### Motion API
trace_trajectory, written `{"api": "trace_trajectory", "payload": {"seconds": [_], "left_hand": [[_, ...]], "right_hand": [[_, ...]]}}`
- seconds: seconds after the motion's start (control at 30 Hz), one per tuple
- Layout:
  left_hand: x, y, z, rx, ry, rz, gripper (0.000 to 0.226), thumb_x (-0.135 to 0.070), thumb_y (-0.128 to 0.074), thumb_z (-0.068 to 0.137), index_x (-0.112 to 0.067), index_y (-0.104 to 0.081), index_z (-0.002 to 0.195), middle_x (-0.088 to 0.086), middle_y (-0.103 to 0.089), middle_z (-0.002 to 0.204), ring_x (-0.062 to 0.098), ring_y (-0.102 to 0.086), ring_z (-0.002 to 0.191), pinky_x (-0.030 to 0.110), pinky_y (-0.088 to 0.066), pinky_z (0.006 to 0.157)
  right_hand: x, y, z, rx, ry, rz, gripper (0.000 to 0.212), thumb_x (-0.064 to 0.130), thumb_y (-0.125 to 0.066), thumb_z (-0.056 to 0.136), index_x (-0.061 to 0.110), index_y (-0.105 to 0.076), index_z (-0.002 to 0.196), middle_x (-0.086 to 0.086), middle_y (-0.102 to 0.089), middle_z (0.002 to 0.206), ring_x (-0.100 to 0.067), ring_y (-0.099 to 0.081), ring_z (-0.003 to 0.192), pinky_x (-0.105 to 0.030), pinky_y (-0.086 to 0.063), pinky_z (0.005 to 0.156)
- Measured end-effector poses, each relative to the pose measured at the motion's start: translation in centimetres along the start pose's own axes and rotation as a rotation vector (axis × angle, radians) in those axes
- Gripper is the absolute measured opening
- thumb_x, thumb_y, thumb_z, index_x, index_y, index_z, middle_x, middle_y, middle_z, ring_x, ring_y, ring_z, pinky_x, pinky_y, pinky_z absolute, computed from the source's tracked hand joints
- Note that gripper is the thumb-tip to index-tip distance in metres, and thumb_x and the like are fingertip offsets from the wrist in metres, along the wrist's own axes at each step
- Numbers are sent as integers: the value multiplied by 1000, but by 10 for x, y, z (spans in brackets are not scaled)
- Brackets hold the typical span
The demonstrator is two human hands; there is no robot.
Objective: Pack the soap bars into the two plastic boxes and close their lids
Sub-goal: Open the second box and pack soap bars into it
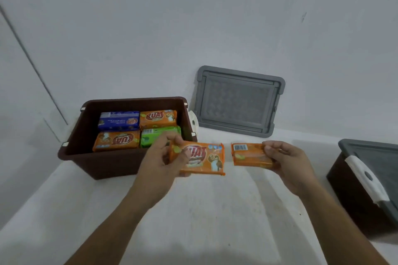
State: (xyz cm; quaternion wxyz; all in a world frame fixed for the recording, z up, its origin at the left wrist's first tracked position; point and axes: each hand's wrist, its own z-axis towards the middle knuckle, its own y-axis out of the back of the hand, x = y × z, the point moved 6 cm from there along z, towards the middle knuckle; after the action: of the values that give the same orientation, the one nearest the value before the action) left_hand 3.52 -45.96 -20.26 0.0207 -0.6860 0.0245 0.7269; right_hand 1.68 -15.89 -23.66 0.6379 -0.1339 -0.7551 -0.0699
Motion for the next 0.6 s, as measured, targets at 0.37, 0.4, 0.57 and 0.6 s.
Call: {"api": "trace_trajectory", "payload": {"seconds": [0.37,0.4,0.57,0.6], "left_hand": [[-42,136,48,-298,-126,214,20,-6,-66,87,-24,-63,78,7,-69,81,20,-67,73,33,-56,53],[-39,143,53,-292,-98,230,17,-5,-67,86,-21,-62,79,9,-68,82,20,-67,71,32,-57,52],[-17,165,73,-254,26,358,12,-7,-70,84,-16,-62,81,14,-66,95,28,-69,85,40,-60,59],[-15,169,75,-259,36,373,12,-8,-70,84,-16,-62,82,12,-66,96,28,-68,86,39,-59,58]], "right_hand": [[68,-157,13,227,98,-79,14,6,-70,83,3,-67,96,-14,-71,91,-21,-71,76,-35,-60,72],[69,-172,13,245,100,-120,15,5,-71,81,4,-67,96,-13,-70,92,-21,-71,76,-33,-61,71],[57,-231,17,262,151,-369,22,2,-75,77,11,-66,95,-6,-65,96,-22,-68,86,-33,-60,75],[53,-240,20,258,164,-406,21,3,-76,76,13,-66,93,-7,-66,97,-22,-68,86,-34,-59,76]]}}
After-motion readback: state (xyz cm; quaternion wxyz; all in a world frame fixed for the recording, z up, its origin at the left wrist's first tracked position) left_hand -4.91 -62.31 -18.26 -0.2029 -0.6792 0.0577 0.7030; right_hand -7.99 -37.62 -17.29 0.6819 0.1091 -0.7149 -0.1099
